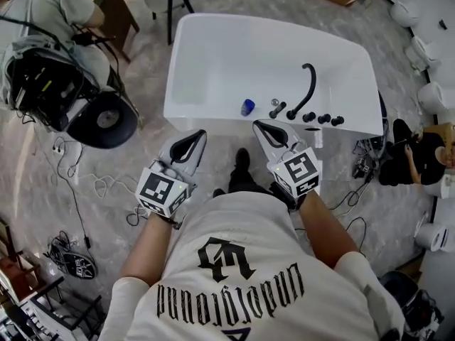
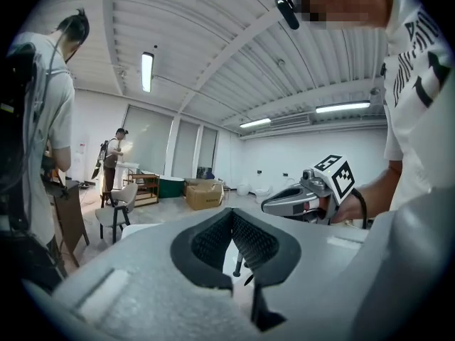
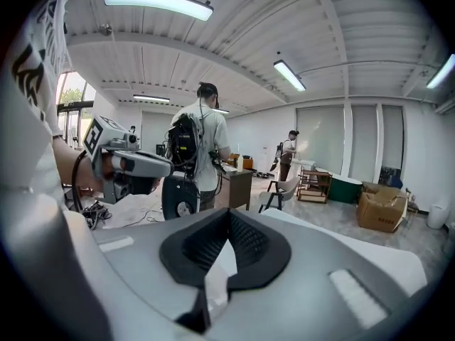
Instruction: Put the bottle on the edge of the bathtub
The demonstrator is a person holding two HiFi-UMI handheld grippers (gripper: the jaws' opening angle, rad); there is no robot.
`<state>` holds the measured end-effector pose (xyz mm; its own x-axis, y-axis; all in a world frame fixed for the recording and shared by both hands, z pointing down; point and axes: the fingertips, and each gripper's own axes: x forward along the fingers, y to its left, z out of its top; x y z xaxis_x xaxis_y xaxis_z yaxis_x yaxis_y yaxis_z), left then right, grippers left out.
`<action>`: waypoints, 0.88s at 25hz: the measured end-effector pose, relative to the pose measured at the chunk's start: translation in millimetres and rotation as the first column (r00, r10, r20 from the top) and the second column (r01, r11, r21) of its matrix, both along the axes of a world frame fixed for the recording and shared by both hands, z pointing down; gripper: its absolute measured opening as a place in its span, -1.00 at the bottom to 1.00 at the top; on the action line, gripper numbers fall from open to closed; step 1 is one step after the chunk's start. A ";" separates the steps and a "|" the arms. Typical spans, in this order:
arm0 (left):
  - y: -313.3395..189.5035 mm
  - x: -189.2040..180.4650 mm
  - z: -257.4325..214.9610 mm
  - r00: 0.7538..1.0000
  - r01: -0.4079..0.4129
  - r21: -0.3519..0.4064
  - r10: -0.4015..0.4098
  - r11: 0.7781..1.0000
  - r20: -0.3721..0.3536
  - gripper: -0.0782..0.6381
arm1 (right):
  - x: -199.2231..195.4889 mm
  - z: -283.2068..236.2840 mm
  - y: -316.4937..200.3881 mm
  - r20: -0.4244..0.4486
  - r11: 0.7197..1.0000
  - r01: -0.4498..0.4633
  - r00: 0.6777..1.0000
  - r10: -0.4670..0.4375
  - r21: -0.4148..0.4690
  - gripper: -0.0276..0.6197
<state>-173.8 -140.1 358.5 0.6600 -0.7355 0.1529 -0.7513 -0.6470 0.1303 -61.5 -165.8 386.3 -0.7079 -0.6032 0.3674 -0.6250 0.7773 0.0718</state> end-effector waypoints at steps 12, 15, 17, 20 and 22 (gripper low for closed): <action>40.9 1.3 -69.5 1.000 -0.001 0.080 0.004 0.997 -0.031 -0.76 | -5.5 -81.8 43.6 0.072 0.995 0.040 0.996 -0.046 0.089 -0.91; 50.6 7.1 -72.4 0.999 0.003 0.089 0.001 0.996 -0.036 -0.76 | 2.4 -85.6 57.0 0.071 0.995 0.041 0.996 -0.048 0.095 -0.91; 55.2 8.5 -74.4 0.999 0.000 0.090 0.004 0.996 -0.044 -0.76 | 5.2 -87.7 63.8 0.070 0.995 0.037 0.997 -0.044 0.093 -0.91; 63.1 10.8 -74.7 0.998 -0.017 0.082 0.022 0.996 -0.057 -0.76 | 10.2 -88.4 75.6 0.062 0.997 0.029 0.998 -0.034 0.076 -0.91; 66.4 11.9 -73.5 0.998 -0.025 0.072 0.029 0.997 -0.058 -0.76 | 13.8 -88.1 82.9 0.053 0.997 0.029 0.998 -0.032 0.070 -0.91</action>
<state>-161.9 -73.7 284.9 0.6860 -0.7250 0.0608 -0.7258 -0.6762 0.1264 -47.7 -82.9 298.2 -0.7440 -0.6037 0.2865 -0.6055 0.7904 0.0930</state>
